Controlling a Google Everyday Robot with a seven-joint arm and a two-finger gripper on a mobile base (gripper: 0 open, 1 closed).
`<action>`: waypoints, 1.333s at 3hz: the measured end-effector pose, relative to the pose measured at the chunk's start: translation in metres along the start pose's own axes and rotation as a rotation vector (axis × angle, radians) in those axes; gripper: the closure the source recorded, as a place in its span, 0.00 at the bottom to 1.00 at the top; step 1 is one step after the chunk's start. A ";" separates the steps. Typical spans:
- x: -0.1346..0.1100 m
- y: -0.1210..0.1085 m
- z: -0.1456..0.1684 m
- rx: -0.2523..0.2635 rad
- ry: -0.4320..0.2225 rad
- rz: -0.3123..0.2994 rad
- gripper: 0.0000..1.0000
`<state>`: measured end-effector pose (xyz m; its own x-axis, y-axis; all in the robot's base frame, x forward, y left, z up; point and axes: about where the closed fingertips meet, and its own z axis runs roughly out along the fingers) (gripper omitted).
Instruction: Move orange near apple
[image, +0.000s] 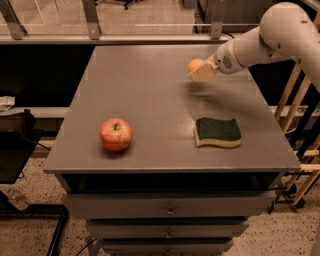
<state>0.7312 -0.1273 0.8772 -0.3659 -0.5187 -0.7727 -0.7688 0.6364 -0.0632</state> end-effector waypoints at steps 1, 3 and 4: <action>-0.013 0.029 -0.035 -0.039 -0.004 -0.170 1.00; -0.005 0.090 -0.055 -0.246 0.031 -0.436 1.00; -0.005 0.090 -0.055 -0.247 0.031 -0.436 1.00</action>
Offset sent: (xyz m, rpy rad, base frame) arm -0.1554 0.0413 0.0512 -0.2170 -0.1349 0.7318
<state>0.6348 -0.0986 0.9097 0.0047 -0.7252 -0.6885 -0.9533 0.2047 -0.2221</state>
